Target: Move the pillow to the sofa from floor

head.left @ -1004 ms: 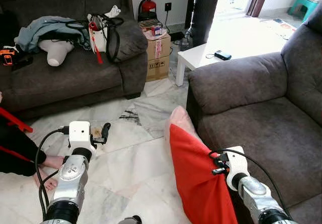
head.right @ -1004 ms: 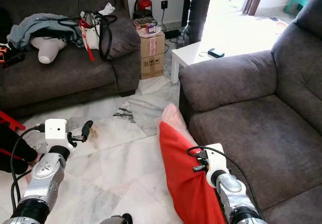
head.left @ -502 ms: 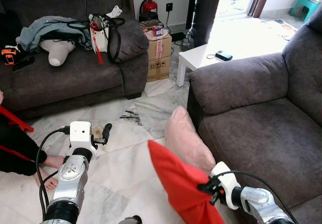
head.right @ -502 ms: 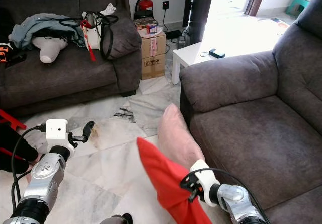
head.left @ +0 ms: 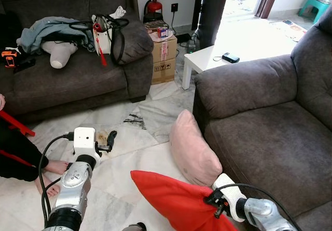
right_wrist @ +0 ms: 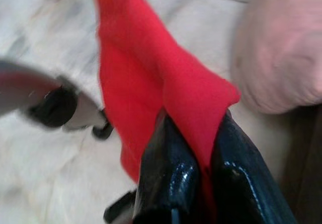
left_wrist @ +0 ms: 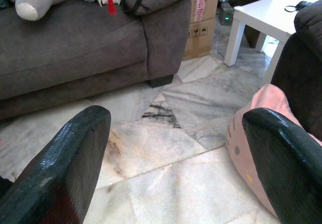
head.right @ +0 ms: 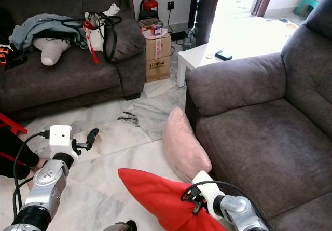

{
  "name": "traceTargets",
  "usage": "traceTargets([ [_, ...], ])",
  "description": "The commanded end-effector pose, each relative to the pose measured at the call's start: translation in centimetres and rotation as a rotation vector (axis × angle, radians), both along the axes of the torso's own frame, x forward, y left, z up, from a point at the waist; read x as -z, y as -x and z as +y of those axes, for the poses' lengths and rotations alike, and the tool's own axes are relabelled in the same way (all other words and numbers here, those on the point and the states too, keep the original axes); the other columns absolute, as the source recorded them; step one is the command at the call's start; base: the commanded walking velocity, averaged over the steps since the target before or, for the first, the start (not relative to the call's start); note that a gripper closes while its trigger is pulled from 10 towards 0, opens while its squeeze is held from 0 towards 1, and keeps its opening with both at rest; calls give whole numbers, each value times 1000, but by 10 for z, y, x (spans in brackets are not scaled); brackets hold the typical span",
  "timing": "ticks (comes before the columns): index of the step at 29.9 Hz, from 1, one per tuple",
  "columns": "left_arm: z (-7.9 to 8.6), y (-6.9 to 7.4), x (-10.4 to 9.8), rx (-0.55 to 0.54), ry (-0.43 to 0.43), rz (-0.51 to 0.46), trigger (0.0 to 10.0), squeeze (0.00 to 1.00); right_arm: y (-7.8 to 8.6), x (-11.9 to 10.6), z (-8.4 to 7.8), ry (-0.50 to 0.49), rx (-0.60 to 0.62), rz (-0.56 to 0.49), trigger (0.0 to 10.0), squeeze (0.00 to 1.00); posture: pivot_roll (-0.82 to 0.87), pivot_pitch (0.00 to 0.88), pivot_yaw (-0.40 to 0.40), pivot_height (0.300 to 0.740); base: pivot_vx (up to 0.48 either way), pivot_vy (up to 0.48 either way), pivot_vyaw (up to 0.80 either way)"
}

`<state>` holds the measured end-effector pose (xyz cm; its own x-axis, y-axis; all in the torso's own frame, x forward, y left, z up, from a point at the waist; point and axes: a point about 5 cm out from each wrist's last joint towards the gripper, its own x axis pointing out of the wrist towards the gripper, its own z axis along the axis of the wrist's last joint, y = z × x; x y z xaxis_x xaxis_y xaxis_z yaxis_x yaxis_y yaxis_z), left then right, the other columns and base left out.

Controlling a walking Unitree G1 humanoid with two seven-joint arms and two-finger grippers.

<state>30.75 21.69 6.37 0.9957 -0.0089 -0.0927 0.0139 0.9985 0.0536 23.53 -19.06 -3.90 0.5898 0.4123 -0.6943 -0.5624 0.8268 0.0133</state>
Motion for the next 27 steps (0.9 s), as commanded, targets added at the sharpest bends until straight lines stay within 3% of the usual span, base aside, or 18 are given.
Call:
traceTargets([
  [1,2,5,9,-5,-3,34,10000,0,1,4,-3,-4,148,-11,10000,0,88,83,7,740,0,0,0],
  [6,5,11,18,-22,-2,72,10000,0,10,14,9,-103,303,9,10000,0,93,82,7,740,0,0,0],
  [11,12,30,50,-55,11,220,10000,0,10,14,13,-221,482,-27,10000,0,98,90,8,740,0,0,0],
  [17,17,52,77,-88,3,375,10000,0,-1,5,10,-236,479,-75,10000,0,97,95,6,740,0,0,0],
  [27,20,65,92,-123,9,450,10000,0,-6,2,14,-262,456,-82,10000,0,102,99,3,740,0,0,0],
])
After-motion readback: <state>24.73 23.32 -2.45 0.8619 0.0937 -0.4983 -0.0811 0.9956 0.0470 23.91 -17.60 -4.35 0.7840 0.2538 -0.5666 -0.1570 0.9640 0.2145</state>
